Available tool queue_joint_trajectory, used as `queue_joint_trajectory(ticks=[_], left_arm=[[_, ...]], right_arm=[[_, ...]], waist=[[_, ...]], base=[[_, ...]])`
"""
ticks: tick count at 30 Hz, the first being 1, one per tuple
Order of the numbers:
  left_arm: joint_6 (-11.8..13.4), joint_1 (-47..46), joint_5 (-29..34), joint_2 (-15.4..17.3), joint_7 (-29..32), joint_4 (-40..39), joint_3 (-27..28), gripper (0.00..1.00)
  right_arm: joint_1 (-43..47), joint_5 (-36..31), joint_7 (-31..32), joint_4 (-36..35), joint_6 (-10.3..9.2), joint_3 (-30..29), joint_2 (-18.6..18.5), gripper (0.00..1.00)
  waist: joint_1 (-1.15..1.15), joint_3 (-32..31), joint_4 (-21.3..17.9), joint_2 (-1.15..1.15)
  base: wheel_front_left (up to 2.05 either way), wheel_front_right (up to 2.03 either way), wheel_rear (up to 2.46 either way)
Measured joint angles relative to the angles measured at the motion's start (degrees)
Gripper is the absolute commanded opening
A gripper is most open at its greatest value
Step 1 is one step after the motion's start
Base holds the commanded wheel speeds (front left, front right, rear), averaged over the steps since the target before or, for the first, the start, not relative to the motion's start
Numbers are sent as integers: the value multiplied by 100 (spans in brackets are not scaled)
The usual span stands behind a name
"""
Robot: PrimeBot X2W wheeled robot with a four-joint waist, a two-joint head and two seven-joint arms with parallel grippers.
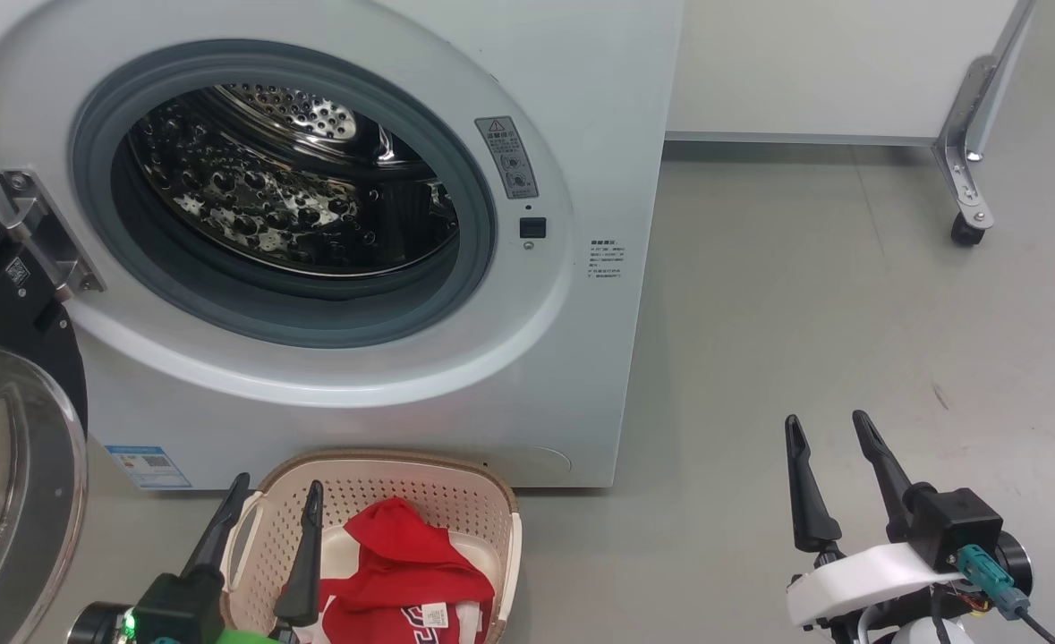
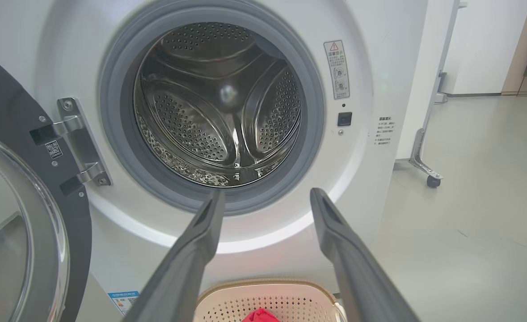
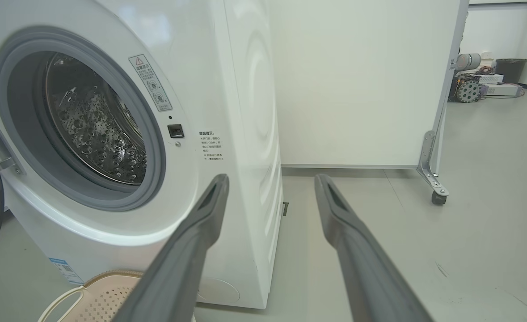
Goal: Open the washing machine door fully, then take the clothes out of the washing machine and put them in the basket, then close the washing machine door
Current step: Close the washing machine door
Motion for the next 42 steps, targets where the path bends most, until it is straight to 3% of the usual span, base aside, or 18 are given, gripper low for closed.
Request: queue_joint_trajectory(ticks=[42], left_arm=[[243,1,-65,-1,0,-80,-32,100]], right_arm=[[-3,-38,0,1,10,45,0,100]], waist=[[0,2,-30,0]], base=[[-14,14,0]])
